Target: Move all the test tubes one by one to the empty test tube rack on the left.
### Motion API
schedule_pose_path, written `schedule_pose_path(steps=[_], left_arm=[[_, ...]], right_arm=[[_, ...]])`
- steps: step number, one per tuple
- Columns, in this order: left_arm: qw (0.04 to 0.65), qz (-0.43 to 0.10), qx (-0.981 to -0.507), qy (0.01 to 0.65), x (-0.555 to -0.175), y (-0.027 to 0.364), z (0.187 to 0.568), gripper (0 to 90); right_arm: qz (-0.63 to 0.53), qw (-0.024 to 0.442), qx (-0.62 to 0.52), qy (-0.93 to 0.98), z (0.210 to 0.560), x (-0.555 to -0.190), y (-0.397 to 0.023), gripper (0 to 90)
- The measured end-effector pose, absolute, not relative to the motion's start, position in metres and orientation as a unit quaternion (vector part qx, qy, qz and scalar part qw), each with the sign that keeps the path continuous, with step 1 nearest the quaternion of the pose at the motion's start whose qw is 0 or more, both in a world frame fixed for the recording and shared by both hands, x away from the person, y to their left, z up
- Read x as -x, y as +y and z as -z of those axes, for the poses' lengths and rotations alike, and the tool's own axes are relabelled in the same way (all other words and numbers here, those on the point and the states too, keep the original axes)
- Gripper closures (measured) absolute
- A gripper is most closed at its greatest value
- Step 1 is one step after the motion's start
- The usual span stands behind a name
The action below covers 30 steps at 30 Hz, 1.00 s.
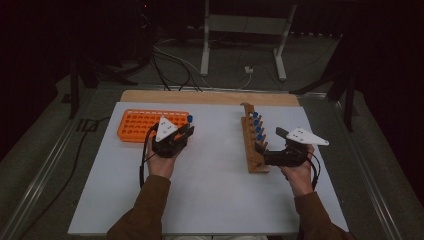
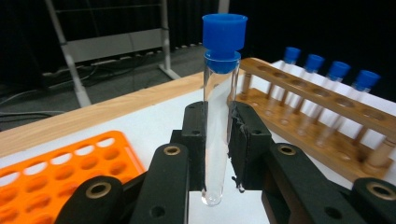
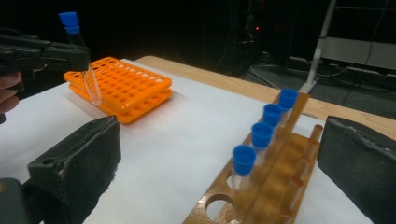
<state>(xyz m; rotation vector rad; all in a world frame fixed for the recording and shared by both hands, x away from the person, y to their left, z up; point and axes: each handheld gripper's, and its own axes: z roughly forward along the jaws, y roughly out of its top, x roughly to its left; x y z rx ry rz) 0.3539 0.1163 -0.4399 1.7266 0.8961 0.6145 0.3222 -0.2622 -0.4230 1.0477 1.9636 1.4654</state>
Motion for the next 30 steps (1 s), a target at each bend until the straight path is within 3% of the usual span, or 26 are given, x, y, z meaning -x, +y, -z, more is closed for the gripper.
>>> schedule_pose_path(steps=[17, 30], left_arm=[[0.484, -0.277, -0.711, 0.428, -0.393, 0.129, 0.471, 78.0], [0.448, -0.259, -0.729, 0.447, -0.402, 0.128, 0.490, 77.6]], right_arm=[[-0.536, 0.243, -0.391, 0.708, 0.425, -0.321, -0.269, 0.0], [-0.536, 0.240, -0.385, 0.712, 0.426, -0.320, -0.267, 0.0]])
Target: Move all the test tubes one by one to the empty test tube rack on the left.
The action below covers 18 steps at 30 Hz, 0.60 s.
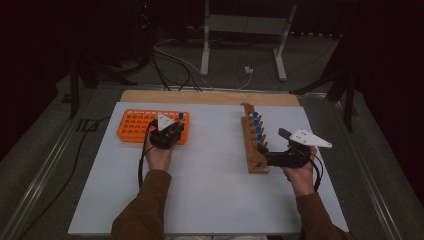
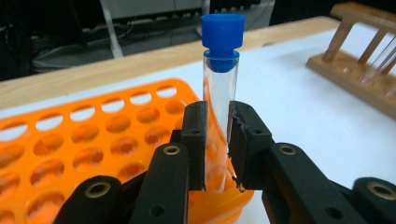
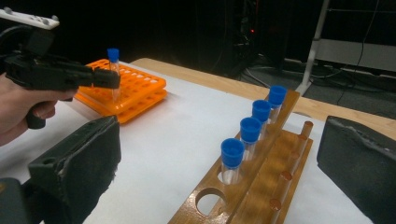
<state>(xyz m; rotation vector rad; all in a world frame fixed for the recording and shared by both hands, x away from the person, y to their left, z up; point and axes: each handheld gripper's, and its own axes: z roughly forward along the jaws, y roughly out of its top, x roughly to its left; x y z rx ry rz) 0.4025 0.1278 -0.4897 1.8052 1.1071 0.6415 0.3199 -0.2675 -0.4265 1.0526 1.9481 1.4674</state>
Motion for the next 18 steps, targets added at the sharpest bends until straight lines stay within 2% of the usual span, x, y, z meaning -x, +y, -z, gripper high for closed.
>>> schedule_pose_path(steps=[18], left_arm=[[0.429, -0.244, -0.744, 0.451, -0.4020, 0.1282, 0.4928, 77.7]], right_arm=[[-0.534, 0.237, -0.381, 0.716, 0.4293, -0.3199, -0.2645, 0.0]])
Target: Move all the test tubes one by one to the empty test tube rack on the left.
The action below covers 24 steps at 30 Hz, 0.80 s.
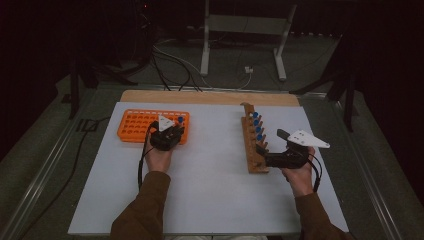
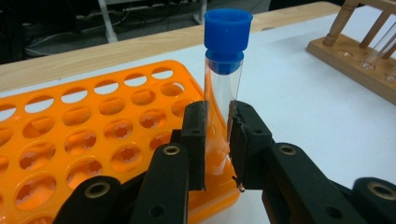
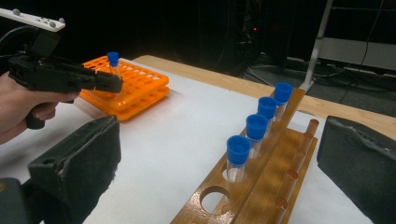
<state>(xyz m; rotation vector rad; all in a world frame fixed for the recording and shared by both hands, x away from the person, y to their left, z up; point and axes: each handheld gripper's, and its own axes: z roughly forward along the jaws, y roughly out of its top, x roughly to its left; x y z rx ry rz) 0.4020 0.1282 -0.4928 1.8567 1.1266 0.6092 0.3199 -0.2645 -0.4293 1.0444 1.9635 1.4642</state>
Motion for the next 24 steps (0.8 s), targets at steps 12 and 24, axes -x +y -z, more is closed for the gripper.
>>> schedule_pose_path(steps=[12, 24], left_arm=[[0.417, -0.231, -0.751, 0.457, -0.403, 0.127, 0.497, 76.9], [0.463, -0.209, -0.722, 0.469, -0.390, 0.138, 0.493, 44.0]], right_arm=[[-0.533, 0.237, -0.383, 0.716, 0.431, -0.320, -0.264, 0.0], [-0.528, 0.233, -0.388, 0.718, 0.435, -0.324, -0.266, 0.0]])
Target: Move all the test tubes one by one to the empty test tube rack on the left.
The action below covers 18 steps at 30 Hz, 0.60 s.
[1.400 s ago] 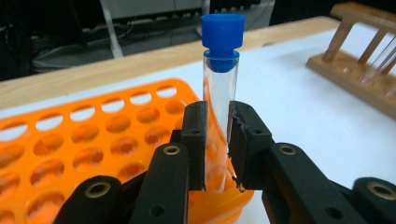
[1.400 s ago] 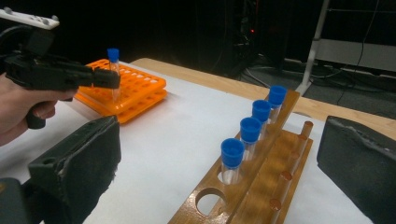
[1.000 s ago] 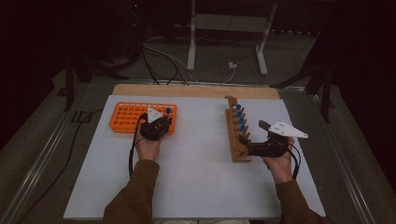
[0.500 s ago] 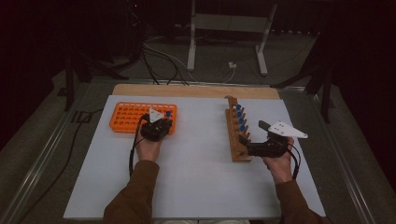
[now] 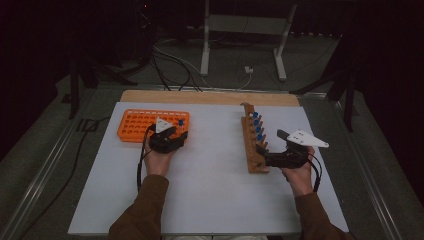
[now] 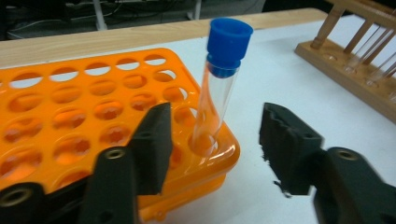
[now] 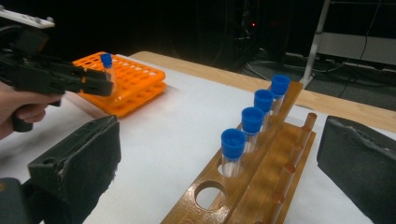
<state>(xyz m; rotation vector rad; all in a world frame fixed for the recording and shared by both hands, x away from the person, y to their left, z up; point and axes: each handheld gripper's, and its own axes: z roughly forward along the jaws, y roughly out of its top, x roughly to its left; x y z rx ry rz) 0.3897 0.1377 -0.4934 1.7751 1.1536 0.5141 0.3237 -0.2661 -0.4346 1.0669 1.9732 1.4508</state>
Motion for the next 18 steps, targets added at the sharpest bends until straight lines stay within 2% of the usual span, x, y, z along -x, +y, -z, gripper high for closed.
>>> schedule_pose_path(steps=[3, 4, 5, 6, 8, 10, 14, 18], left_arm=[[0.482, -0.195, -0.713, 0.470, -0.383, 0.145, 0.488, 38.6], [0.484, -0.197, -0.710, 0.472, -0.380, 0.147, 0.485, 33.6], [0.484, -0.202, -0.708, 0.473, -0.376, 0.149, 0.482, 24.9], [0.483, -0.206, -0.707, 0.473, -0.373, 0.151, 0.479, 24.9], [0.487, -0.213, -0.700, 0.476, -0.365, 0.156, 0.473, 17.3], [0.492, -0.218, -0.696, 0.476, -0.358, 0.163, 0.468, 15.2], [0.496, -0.232, -0.692, 0.470, -0.343, 0.175, 0.460, 3.2], [0.499, -0.244, -0.689, 0.466, -0.328, 0.185, 0.457, 0.8]], right_arm=[[-0.525, 0.232, -0.389, 0.720, 0.437, -0.325, -0.266, 0.0], [-0.523, 0.230, -0.391, 0.721, 0.437, -0.325, -0.265, 0.0], [-0.520, 0.230, -0.391, 0.724, 0.439, -0.327, -0.265, 0.0], [-0.520, 0.230, -0.391, 0.724, 0.439, -0.327, -0.265, 0.0], [-0.519, 0.227, -0.391, 0.726, 0.440, -0.327, -0.264, 0.0], [-0.515, 0.226, -0.391, 0.729, 0.441, -0.328, -0.263, 0.0], [-0.511, 0.223, -0.392, 0.732, 0.444, -0.330, -0.262, 0.0], [-0.505, 0.223, -0.388, 0.738, 0.446, -0.331, -0.260, 0.0]])
